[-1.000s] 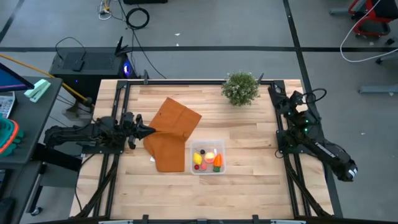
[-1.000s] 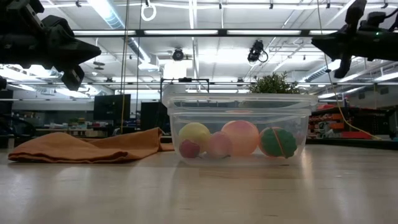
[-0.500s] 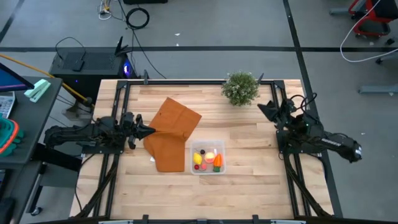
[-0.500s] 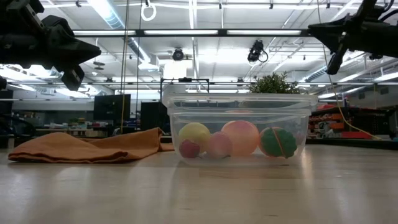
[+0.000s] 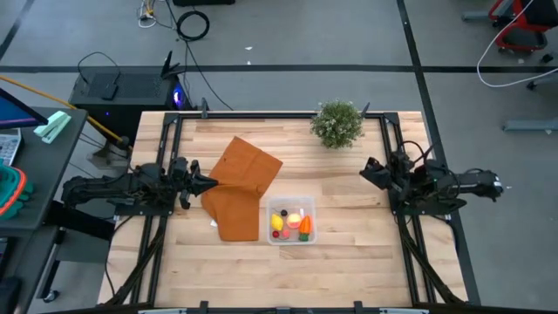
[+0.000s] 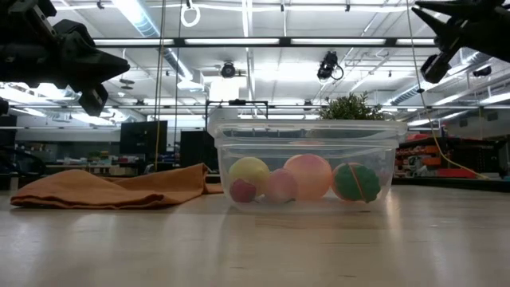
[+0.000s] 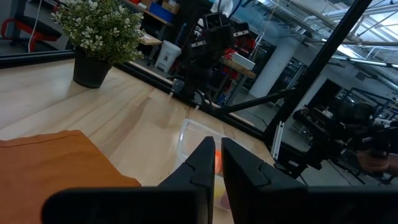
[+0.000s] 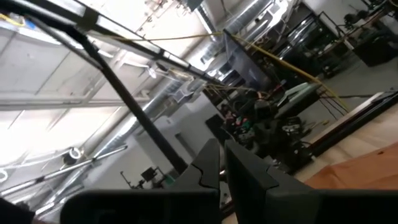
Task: Pick and placing Produce into tupperware
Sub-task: Return to Home Position
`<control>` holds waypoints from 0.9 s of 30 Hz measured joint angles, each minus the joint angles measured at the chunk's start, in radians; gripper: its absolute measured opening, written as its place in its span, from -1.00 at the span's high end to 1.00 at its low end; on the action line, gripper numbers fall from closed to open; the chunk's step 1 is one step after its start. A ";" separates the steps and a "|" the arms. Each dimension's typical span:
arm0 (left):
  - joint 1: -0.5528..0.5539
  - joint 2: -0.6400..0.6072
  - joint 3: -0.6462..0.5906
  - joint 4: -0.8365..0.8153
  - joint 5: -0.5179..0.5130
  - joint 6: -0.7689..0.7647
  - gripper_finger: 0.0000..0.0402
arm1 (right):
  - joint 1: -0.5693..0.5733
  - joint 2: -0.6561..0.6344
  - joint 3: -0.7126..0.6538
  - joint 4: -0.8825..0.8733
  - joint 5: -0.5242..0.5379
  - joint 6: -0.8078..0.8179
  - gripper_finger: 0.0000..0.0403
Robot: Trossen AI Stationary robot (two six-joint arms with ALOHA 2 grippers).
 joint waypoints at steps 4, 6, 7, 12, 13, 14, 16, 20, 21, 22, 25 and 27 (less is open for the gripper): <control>0.000 0.000 0.000 0.000 0.000 0.000 0.85 | 0.034 0.000 0.000 -0.002 0.014 -0.030 1.00; 0.000 0.000 0.000 0.000 0.000 0.000 0.87 | 0.039 0.000 0.000 -0.014 0.016 -0.044 1.00; 0.000 0.000 0.000 0.000 0.000 0.000 0.88 | 0.039 0.000 -0.001 -0.025 0.016 -0.054 1.00; 0.000 0.000 0.000 0.000 0.000 0.000 0.87 | 0.038 0.000 -0.001 -0.060 0.013 -0.116 1.00; 0.000 0.000 0.000 0.000 0.000 0.000 0.86 | 0.037 0.000 -0.001 -0.064 0.012 -0.127 1.00; 0.000 0.000 0.000 0.000 0.000 0.000 0.85 | 0.037 0.000 -0.001 -0.074 0.012 -0.134 1.00; 0.000 0.000 0.000 0.000 0.000 0.000 0.84 | 0.037 0.000 -0.001 -0.094 0.012 -0.149 1.00; 0.000 0.000 0.000 0.000 0.000 0.000 0.82 | 0.037 0.000 -0.001 -0.146 0.013 -0.154 1.00; 0.000 0.000 0.000 0.000 0.000 0.000 0.83 | 0.037 0.000 -0.001 -0.153 0.019 -0.152 1.00; 0.000 0.000 0.000 0.000 0.000 0.000 0.83 | 0.037 0.000 -0.001 -0.156 0.023 -0.149 1.00; 0.000 0.000 0.000 0.000 0.000 0.000 0.86 | 0.037 0.000 -0.001 -0.171 -0.003 -0.186 1.00; 0.000 0.000 0.000 0.000 0.000 0.000 0.87 | 0.037 0.000 0.004 -0.209 -0.033 -0.244 1.00</control>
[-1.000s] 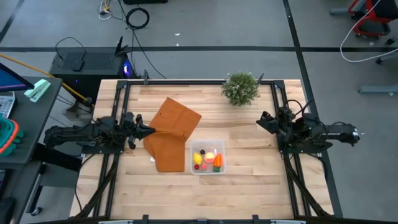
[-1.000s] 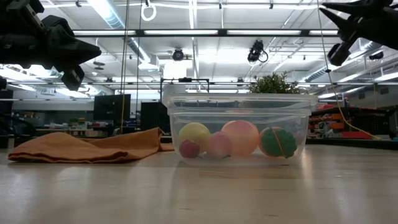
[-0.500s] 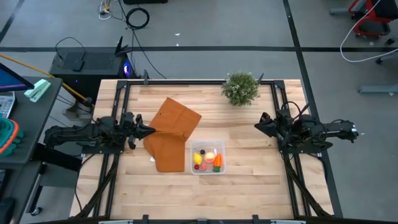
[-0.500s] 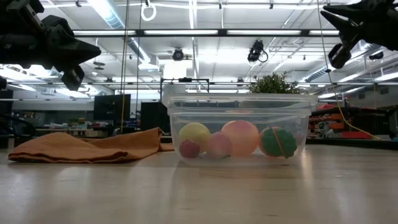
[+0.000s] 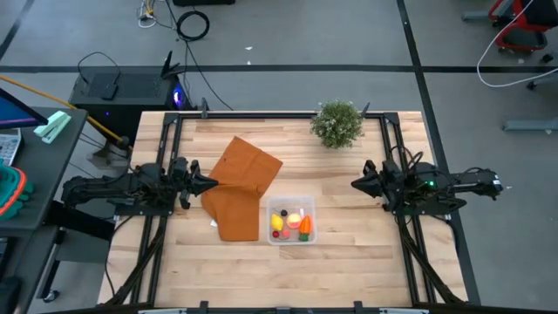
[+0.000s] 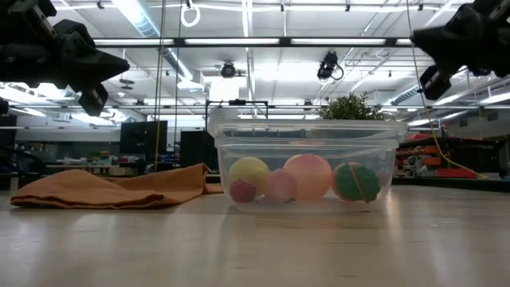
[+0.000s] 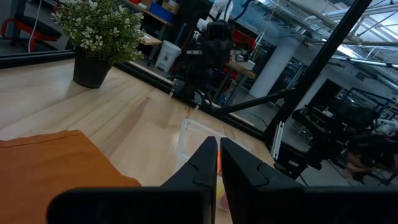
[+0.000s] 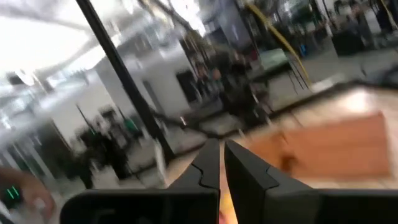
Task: Pick and placing Produce into tupperware
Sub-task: Return to Home Position
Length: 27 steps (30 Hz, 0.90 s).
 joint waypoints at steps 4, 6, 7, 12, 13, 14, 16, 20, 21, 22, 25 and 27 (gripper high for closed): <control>0.000 0.000 0.000 0.000 0.000 0.000 0.88 | 0.000 0.001 0.013 -0.069 -0.004 -0.072 1.00; 0.000 0.000 0.000 0.000 0.000 0.000 0.87 | 0.000 0.000 0.016 -0.080 -0.001 -0.111 1.00; 0.000 0.000 0.000 0.000 0.000 0.000 0.86 | 0.000 0.000 0.016 -0.096 0.006 -0.129 1.00; 0.000 0.000 0.000 0.003 0.000 0.000 0.82 | 0.000 0.000 0.013 -0.100 0.047 -0.176 1.00; 0.000 0.000 0.000 0.003 0.000 0.000 0.82 | 0.000 0.000 0.007 -0.095 0.059 -0.176 1.00; 0.000 0.000 0.000 0.003 0.000 0.000 0.82 | 0.000 0.000 0.000 -0.092 0.067 -0.175 1.00; 0.000 0.000 0.000 0.003 0.000 0.000 0.84 | 0.000 0.001 -0.003 -0.084 0.086 -0.175 1.00; 0.000 0.000 0.000 0.003 0.000 0.000 0.87 | 0.000 0.000 -0.003 -0.047 0.088 -0.199 1.00; 0.000 0.000 0.000 0.003 0.000 0.000 0.87 | 0.000 0.000 -0.003 -0.036 0.082 -0.204 1.00; 0.000 0.000 0.000 0.004 0.000 0.000 0.88 | 0.000 0.000 -0.003 -0.032 0.075 -0.206 1.00; 0.000 0.000 0.000 0.004 0.000 0.000 0.88 | 0.000 0.000 -0.003 -0.051 0.067 -0.190 1.00; 0.000 0.000 0.000 0.004 0.000 0.000 0.87 | 0.000 0.000 -0.003 -0.068 0.085 -0.172 1.00</control>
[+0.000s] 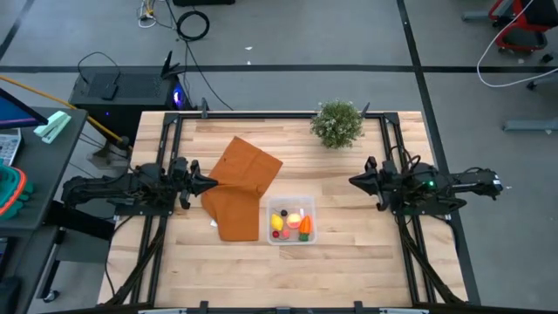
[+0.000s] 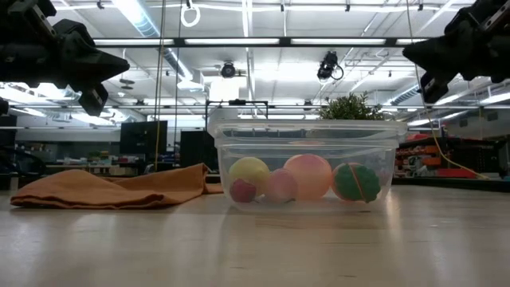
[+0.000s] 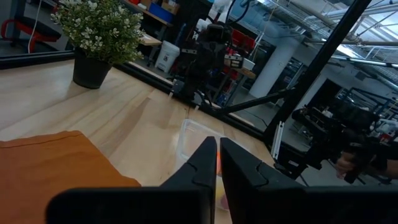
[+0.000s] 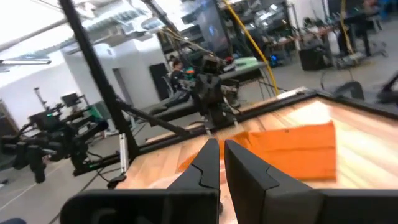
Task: Pick and placing Produce into tupperware
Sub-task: Return to Home Position
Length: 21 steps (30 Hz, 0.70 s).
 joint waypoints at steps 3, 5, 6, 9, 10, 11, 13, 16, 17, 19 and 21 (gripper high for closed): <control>0.000 0.000 0.000 0.000 0.000 0.000 0.84 | 0.000 0.000 0.000 -0.033 0.014 0.042 1.00; 0.000 0.000 0.000 0.000 0.000 0.000 0.83 | 0.000 0.000 0.000 -0.053 0.015 0.053 1.00; 0.000 0.000 0.000 0.000 0.000 0.000 0.82 | 0.000 0.000 0.002 -0.073 0.014 0.057 1.00; 0.000 0.000 0.000 0.001 0.000 0.000 0.83 | 0.000 0.001 0.012 -0.122 0.000 0.055 1.00; 0.000 0.000 0.000 0.001 0.000 0.000 0.83 | 0.000 0.001 0.012 -0.122 0.000 0.041 1.00; 0.000 0.000 0.000 0.001 0.000 0.000 0.84 | 0.000 0.003 0.014 -0.127 0.000 0.017 1.00; 0.000 0.000 0.000 0.001 0.000 0.000 0.86 | 0.000 0.008 0.015 -0.137 -0.001 -0.051 1.00; 0.000 0.000 0.000 0.001 0.000 0.000 0.88 | 0.000 0.024 0.015 -0.143 -0.024 -0.167 1.00; 0.000 0.000 0.000 0.002 0.000 0.000 0.88 | 0.000 0.029 0.015 -0.144 -0.026 -0.204 1.00; 0.000 0.000 0.000 0.002 0.000 0.000 0.88 | 0.000 0.039 0.015 -0.143 -0.025 -0.249 1.00; 0.000 0.000 0.000 0.002 0.000 0.000 0.87 | 0.000 0.044 0.015 -0.141 -0.025 -0.273 1.00</control>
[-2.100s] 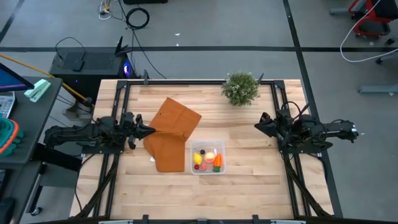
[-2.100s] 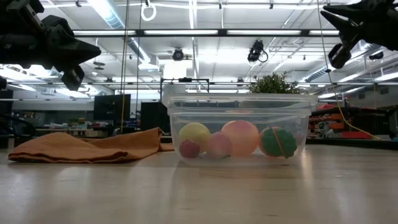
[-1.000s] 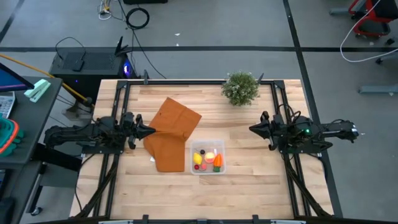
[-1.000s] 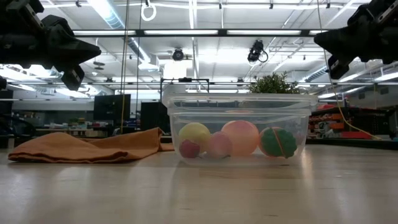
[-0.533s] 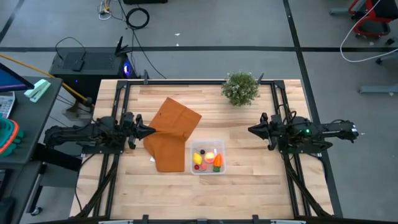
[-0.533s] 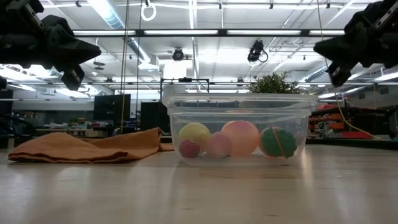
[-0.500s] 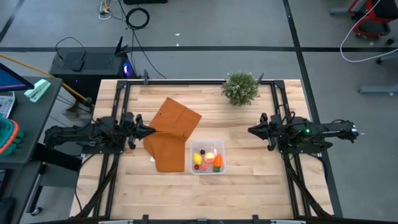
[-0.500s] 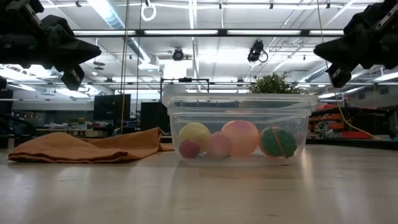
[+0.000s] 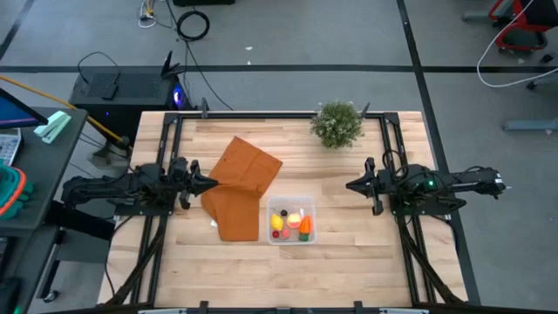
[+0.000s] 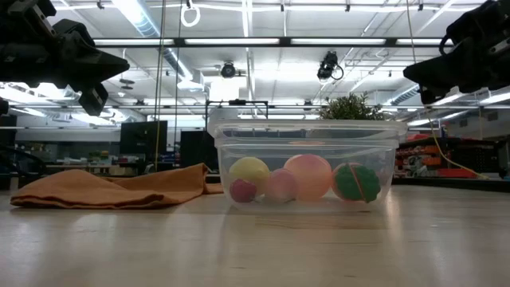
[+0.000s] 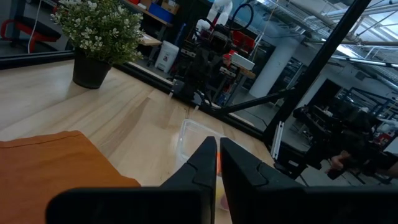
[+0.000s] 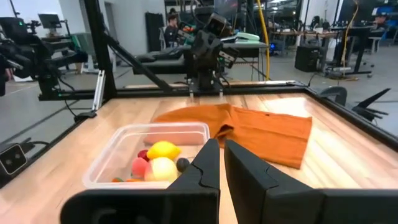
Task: Pick and placing Produce into tupperware
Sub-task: Return to Home Position
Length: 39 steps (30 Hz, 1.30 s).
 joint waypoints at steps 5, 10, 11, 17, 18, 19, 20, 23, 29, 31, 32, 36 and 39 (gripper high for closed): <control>0.000 0.000 0.000 0.000 0.000 0.000 0.83 | 0.000 -0.001 0.000 0.015 0.000 -0.019 1.00; 0.000 0.000 0.000 0.000 0.000 0.000 0.83 | 0.000 -0.001 -0.001 0.017 0.000 -0.018 1.00; 0.000 0.000 0.000 0.000 0.000 0.000 0.84 | 0.000 -0.001 -0.001 0.018 0.000 -0.017 1.00; 0.000 0.000 0.000 0.000 0.000 0.000 0.88 | 0.000 -0.001 -0.001 0.020 0.000 -0.015 1.00; 0.000 0.000 0.000 0.000 0.000 0.000 0.89 | 0.000 -0.001 -0.001 0.020 0.001 -0.015 1.00; 0.000 0.000 0.000 0.000 0.000 0.000 0.88 | 0.000 -0.001 -0.001 0.021 0.001 -0.015 1.00; 0.000 0.000 0.000 0.000 0.000 0.000 0.88 | 0.000 -0.001 -0.001 0.021 0.000 -0.014 1.00; 0.000 0.000 0.000 0.000 0.000 0.000 0.86 | 0.000 -0.001 -0.001 0.021 0.001 -0.014 1.00; 0.000 0.000 0.000 0.000 0.000 0.000 0.82 | 0.000 -0.001 -0.001 0.023 0.001 -0.014 1.00; 0.000 0.000 0.000 0.000 0.000 0.000 0.83 | 0.000 -0.001 -0.001 0.023 0.001 -0.014 1.00; 0.000 0.000 0.000 0.000 0.000 0.000 0.84 | 0.000 -0.001 -0.001 0.023 0.001 -0.014 1.00; 0.000 0.000 0.000 0.000 0.000 0.034 0.87 | 0.000 -0.001 -0.001 0.023 0.001 -0.014 1.00; 0.000 0.000 0.000 0.001 0.000 0.150 0.88 | 0.000 -0.001 -0.001 0.023 0.001 -0.014 1.00</control>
